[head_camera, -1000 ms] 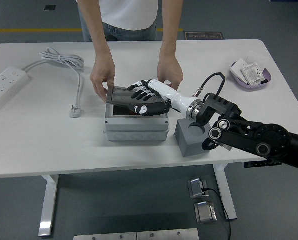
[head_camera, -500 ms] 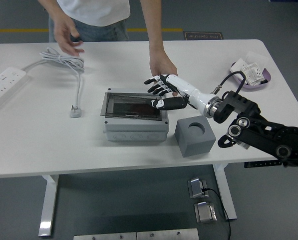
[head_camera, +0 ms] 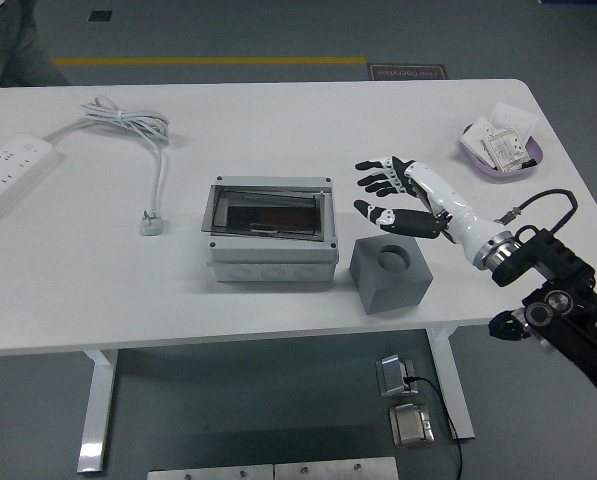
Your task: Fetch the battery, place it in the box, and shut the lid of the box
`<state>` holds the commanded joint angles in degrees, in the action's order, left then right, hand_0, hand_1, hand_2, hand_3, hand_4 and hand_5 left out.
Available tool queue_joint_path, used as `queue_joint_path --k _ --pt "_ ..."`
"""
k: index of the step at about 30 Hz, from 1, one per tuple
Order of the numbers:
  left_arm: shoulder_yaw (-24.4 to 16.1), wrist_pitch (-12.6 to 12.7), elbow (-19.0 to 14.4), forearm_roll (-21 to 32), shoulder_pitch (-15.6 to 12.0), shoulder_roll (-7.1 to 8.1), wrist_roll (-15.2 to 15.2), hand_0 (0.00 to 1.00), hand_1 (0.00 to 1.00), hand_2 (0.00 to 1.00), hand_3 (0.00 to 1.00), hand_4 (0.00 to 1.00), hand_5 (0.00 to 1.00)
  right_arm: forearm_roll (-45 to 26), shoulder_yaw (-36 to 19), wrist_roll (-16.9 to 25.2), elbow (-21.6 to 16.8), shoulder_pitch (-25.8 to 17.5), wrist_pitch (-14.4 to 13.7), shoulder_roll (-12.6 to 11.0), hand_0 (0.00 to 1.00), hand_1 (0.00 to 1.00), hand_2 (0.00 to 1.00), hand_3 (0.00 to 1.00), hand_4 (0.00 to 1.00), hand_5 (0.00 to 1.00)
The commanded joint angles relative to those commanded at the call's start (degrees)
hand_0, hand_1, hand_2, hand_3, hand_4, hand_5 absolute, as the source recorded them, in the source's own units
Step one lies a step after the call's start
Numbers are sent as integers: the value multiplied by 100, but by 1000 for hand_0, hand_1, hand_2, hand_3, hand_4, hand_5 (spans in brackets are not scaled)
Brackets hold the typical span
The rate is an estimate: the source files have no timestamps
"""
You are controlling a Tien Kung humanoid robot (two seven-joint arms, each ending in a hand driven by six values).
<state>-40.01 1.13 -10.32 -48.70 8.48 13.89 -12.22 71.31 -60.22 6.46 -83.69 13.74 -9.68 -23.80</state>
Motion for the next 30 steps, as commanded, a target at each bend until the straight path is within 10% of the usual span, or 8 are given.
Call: queue_joint_path --k 5,6,11,12,17,18,30 --pt "22 -1 0 28 25 -34 19 635 702 597 590 546 133 -1038 -909 1050 671 -697 -422 469 708 685 696 728 746 285" --pt "30 -3 0 36 38 -41 24 635 702 597 591 546 130 -1247 -1055 1246 794 -800 -333 519 675 648 661 697 813 458" --pt "72 -10 0 78 80 -59 42 635 702 597 591 546 130 -2347 -1649 1995 1051 -897 249 624 675 648 661 697 813 458" --pt "74 -12 0 80 82 -60 43 635 702 597 592 546 130 -2588 -1742 2088 1063 -886 390 628 658 646 661 710 888 703" --pt "58 -21 0 61 70 -56 34 635 702 597 592 546 130 -3533 -1991 2096 1079 -896 699 603 658 646 661 710 888 703" --pt "53 -23 0 58 68 -55 33 635 701 597 592 548 129 -3703 -2031 2077 1081 -910 693 593 677 646 661 709 942 903" --pt "158 -21 0 211 103 -30 85 636 701 598 594 549 130 -4090 -2210 1856 987 -965 356 554 670 648 660 703 955 817"
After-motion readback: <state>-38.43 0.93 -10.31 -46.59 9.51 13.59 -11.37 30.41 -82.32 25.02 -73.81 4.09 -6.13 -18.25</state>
